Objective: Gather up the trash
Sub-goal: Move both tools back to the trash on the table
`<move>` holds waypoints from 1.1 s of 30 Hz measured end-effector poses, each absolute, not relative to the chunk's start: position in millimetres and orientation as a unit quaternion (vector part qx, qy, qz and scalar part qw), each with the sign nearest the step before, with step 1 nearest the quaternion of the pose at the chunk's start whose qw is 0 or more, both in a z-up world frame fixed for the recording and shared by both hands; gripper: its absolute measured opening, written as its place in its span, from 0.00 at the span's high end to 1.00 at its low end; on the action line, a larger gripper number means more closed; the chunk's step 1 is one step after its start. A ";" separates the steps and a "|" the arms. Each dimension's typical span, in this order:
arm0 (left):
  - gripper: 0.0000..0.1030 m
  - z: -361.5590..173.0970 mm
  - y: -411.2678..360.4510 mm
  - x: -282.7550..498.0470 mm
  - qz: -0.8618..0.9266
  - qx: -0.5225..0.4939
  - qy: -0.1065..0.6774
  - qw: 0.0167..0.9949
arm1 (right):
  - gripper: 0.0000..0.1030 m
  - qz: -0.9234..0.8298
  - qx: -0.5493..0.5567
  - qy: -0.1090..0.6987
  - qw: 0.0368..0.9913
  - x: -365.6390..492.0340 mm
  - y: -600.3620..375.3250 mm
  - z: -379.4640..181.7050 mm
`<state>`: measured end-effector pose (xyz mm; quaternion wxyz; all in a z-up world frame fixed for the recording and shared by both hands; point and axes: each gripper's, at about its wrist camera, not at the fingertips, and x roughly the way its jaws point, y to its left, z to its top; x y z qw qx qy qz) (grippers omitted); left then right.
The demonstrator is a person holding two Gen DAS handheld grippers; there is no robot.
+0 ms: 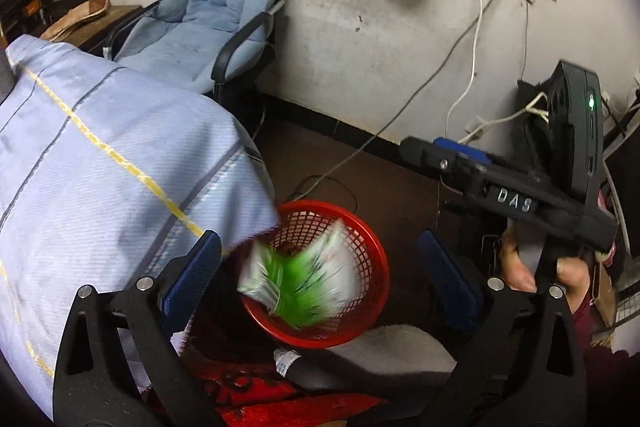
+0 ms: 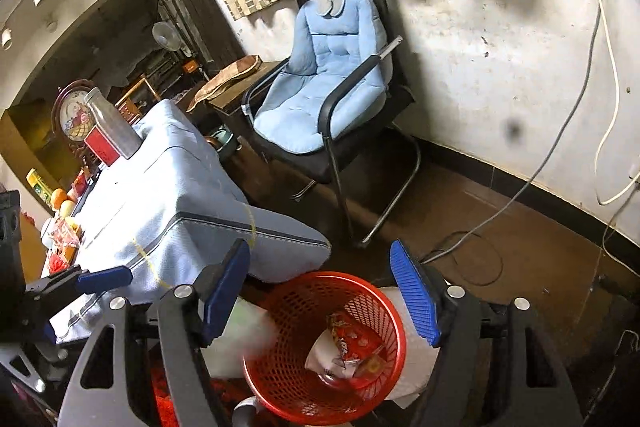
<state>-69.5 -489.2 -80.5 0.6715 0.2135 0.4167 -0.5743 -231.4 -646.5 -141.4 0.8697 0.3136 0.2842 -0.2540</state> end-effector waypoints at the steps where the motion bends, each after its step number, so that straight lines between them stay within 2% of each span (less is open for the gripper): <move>1: 0.07 -77.3 -487.2 -68.2 -0.573 0.211 0.416 0.673 | 0.31 -0.251 0.313 0.284 0.871 -228.9 -644.7 -140.2; 20: 0.07 -39.0 -401.1 -14.7 -0.464 0.154 0.365 0.792 | 0.15 -0.162 0.258 0.282 0.910 -163.2 -576.4 -89.3; 26: 0.07 -29.4 -355.0 21.4 -0.385 0.139 0.343 0.845 | 0.13 -0.118 0.226 0.306 0.917 -113.0 -536.4 -77.2; 33: 0.07 -21.4 -262.4 83.6 -0.251 0.102 0.346 0.898 | 0.07 -0.053 0.170 0.325 0.929 -40.5 -471.1 -60.0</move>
